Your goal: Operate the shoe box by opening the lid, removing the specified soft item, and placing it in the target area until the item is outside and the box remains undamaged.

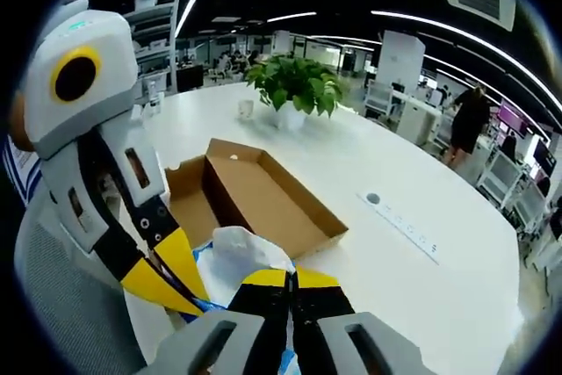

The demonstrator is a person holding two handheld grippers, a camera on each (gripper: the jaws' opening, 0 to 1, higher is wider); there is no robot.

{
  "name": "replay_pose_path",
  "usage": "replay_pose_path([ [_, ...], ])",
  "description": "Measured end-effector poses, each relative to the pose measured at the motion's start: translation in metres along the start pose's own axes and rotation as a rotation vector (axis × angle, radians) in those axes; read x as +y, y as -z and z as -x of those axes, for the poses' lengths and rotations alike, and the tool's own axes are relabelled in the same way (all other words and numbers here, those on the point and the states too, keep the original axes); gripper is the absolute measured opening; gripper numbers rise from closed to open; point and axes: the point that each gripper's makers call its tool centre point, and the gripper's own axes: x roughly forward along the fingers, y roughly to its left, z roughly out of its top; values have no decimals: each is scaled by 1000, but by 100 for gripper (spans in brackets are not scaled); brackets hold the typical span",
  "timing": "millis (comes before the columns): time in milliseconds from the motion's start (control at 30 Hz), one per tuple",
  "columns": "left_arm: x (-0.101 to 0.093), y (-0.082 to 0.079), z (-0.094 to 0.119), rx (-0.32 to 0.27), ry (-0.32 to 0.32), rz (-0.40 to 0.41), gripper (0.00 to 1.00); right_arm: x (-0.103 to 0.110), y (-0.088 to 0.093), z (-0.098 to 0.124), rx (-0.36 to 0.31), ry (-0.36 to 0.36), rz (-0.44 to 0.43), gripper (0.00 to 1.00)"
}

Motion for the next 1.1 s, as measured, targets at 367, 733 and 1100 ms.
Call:
replay_pose_path([
  [367,-21,-21,-29,4,52,-47,0,-22,25,27,9,31,-14,0],
  [733,-35,-34,-59,11,95,-68,0,-44,52,48,20,67,-44,0],
  [1100,-44,-47,-87,7,128,-78,0,-65,75,59,45,90,-64,0],
])
